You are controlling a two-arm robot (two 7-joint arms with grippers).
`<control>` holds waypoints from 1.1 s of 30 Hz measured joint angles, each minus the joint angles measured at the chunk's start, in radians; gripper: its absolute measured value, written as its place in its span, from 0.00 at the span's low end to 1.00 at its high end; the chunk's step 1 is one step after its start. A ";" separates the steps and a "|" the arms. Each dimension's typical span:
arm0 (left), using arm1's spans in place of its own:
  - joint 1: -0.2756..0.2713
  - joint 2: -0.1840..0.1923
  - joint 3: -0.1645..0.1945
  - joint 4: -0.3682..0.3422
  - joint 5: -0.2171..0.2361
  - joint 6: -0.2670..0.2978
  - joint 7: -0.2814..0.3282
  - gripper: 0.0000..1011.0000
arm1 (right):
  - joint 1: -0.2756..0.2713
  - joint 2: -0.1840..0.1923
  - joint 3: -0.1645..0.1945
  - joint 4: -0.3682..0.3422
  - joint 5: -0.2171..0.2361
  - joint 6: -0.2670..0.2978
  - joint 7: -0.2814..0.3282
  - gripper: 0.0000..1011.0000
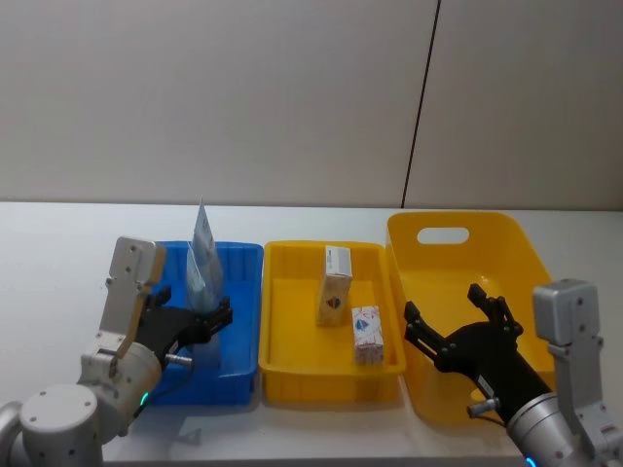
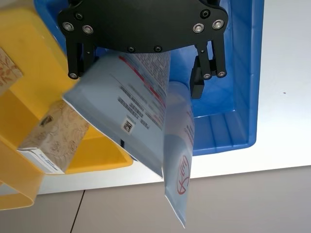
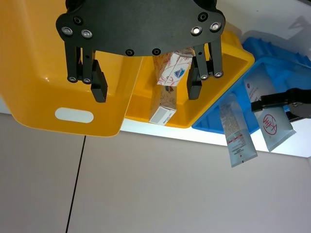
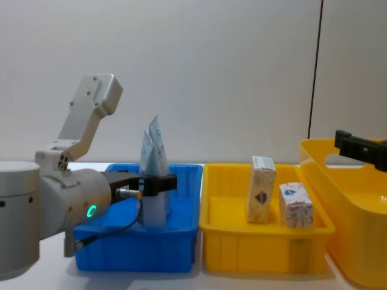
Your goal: Bimanual collaborative sorting of washing and personal care products
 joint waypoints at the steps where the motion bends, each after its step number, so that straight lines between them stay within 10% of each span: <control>1: -0.005 -0.003 0.000 0.009 0.001 -0.002 -0.001 0.99 | 0.000 0.000 0.000 0.000 0.000 0.000 0.000 0.99; 17: -0.081 -0.047 -0.004 0.126 0.013 -0.025 -0.008 0.99 | 0.000 0.000 0.000 0.000 0.000 0.000 0.000 0.99; 33: -0.104 -0.061 -0.006 0.161 0.016 -0.032 -0.011 0.69 | 0.000 0.000 0.000 0.000 0.000 0.000 0.000 0.99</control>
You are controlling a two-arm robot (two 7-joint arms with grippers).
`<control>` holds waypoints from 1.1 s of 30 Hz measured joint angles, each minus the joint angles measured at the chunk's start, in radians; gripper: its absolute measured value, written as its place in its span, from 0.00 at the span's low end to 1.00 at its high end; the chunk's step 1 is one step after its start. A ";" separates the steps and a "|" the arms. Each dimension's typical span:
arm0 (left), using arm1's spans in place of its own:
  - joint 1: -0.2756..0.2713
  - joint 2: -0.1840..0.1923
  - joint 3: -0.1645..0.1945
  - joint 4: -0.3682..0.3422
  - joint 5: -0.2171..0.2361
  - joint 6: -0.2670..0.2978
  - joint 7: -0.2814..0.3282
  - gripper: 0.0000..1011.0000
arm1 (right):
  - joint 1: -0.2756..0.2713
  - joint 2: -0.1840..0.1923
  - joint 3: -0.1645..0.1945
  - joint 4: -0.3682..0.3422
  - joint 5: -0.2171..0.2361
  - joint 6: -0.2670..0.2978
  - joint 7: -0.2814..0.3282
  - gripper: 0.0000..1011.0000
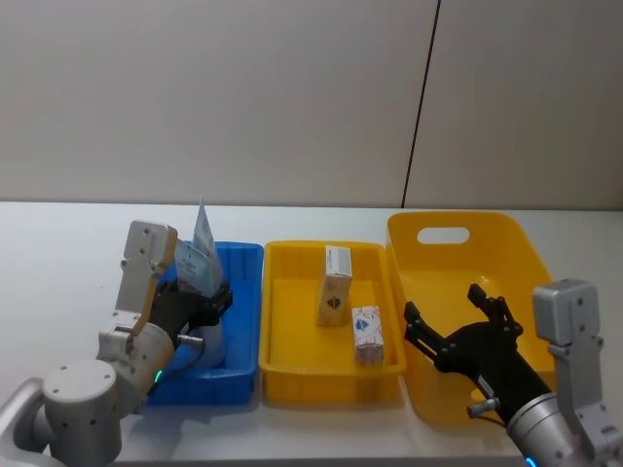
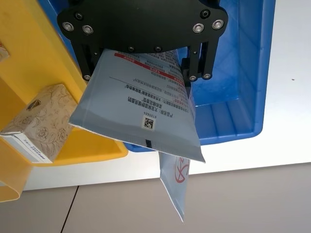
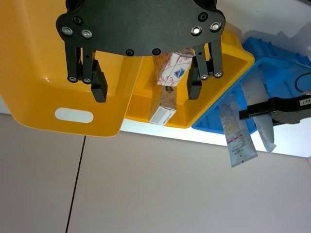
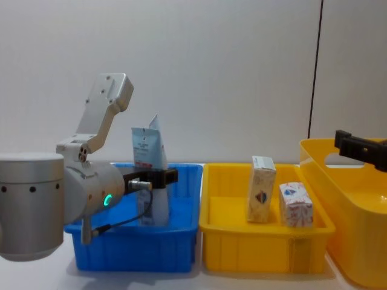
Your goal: Bimanual collaborative sorting of washing and personal care products
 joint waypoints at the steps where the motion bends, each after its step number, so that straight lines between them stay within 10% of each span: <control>1: -0.001 0.000 0.000 0.001 0.000 0.000 0.000 0.69 | 0.000 0.000 0.000 0.000 0.000 0.000 0.000 0.99; 19: 0.011 0.010 -0.002 -0.015 0.006 -0.025 -0.016 0.58 | 0.000 0.000 0.000 0.000 0.000 0.000 0.000 0.99; 33: 0.120 0.084 -0.054 -0.201 -0.017 -0.076 -0.057 0.50 | 0.000 0.000 0.000 0.000 0.000 0.000 0.000 0.99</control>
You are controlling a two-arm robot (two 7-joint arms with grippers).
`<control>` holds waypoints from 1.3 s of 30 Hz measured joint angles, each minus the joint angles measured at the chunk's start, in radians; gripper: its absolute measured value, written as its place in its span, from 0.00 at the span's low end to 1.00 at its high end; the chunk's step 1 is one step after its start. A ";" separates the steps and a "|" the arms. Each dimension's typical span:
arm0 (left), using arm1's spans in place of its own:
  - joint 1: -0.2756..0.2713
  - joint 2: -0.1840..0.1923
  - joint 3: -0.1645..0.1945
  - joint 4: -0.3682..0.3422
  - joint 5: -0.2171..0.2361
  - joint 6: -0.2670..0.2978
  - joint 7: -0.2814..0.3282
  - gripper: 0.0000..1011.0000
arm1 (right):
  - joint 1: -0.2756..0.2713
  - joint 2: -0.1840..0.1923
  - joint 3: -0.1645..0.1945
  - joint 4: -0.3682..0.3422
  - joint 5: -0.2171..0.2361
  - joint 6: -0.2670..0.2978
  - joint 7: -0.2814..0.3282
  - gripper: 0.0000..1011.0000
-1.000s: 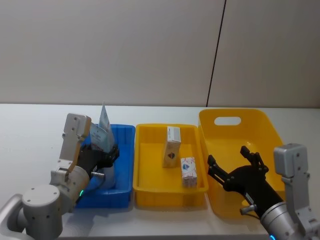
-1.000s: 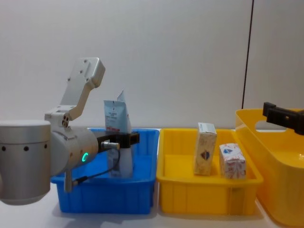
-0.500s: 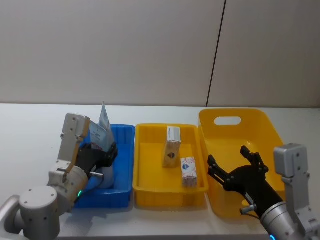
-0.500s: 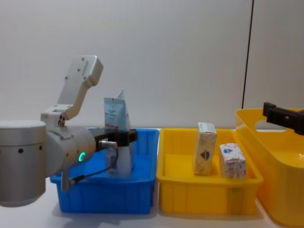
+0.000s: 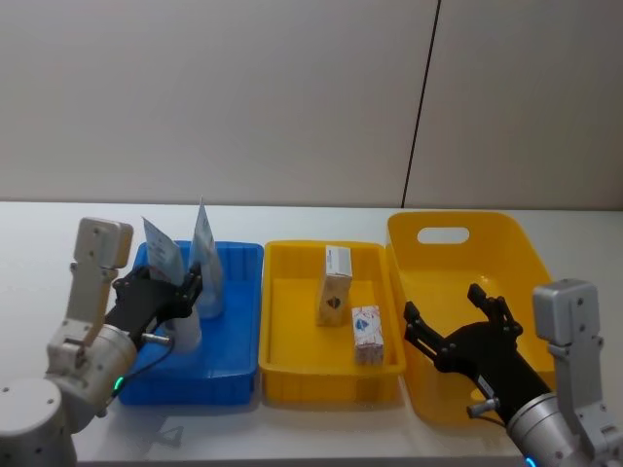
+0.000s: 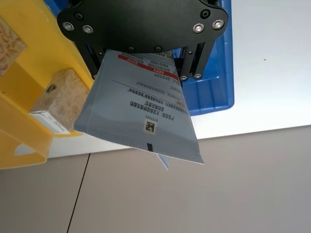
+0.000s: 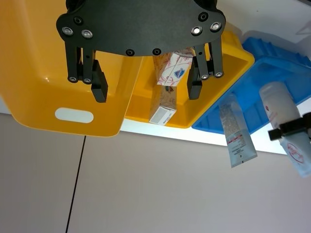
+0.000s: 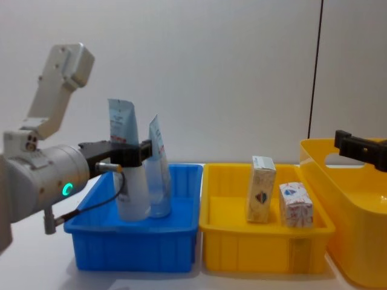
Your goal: Bimanual collaborative sorting of washing and personal care products
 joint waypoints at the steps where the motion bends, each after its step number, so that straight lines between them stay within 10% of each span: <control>1: 0.005 0.003 -0.003 -0.009 -0.004 -0.001 -0.004 0.50 | 0.000 0.000 0.000 0.000 0.000 0.000 0.000 0.99; 18: 0.026 0.045 -0.026 -0.106 -0.079 -0.021 -0.150 0.40 | 0.000 0.000 0.000 0.000 0.000 0.000 0.000 0.99; 39: -0.103 0.024 0.047 -0.016 -0.176 -0.060 -0.415 0.30 | 0.000 0.000 0.000 0.000 0.000 0.000 0.000 0.99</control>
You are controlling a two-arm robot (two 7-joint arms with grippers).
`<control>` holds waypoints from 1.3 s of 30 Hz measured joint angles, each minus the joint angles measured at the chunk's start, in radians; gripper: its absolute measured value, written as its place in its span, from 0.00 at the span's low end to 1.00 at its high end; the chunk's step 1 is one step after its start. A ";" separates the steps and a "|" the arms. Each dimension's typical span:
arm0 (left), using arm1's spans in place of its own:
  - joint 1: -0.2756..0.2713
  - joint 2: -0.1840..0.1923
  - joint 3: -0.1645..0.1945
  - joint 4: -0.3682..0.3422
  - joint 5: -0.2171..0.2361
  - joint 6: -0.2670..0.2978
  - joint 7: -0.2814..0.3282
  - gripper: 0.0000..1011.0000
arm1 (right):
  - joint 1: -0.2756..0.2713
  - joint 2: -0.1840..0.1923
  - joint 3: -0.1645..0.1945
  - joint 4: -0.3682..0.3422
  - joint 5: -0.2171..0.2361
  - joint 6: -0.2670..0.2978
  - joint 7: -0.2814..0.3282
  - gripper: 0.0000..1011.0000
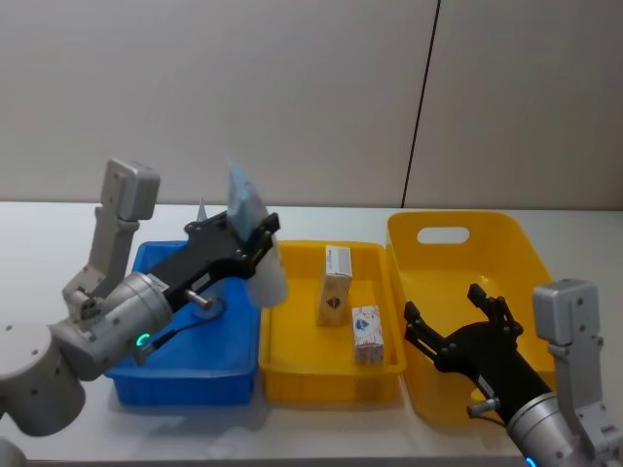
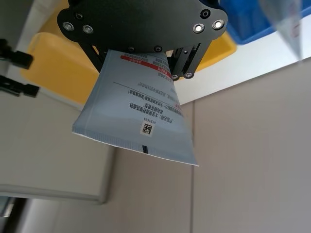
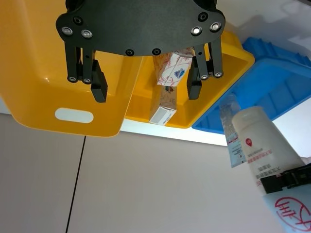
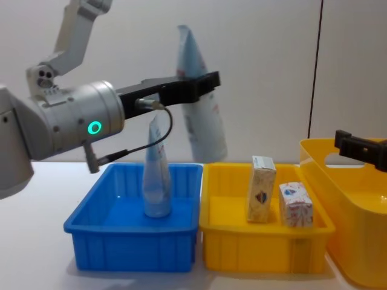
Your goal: Bimanual collaborative sorting of washing and personal care products
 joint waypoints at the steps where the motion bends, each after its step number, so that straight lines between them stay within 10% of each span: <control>1: -0.011 -0.004 0.007 0.011 -0.007 -0.004 -0.019 0.30 | 0.000 0.000 0.000 0.000 0.000 0.000 0.000 0.99; 22: -0.119 -0.050 0.071 0.130 -0.055 -0.037 -0.190 0.30 | 0.023 0.025 -0.008 -0.042 0.054 0.085 0.095 0.99; 39: -0.140 -0.060 0.082 0.153 -0.064 -0.043 -0.220 0.30 | 0.164 0.054 -0.083 -0.020 0.041 0.190 0.182 0.99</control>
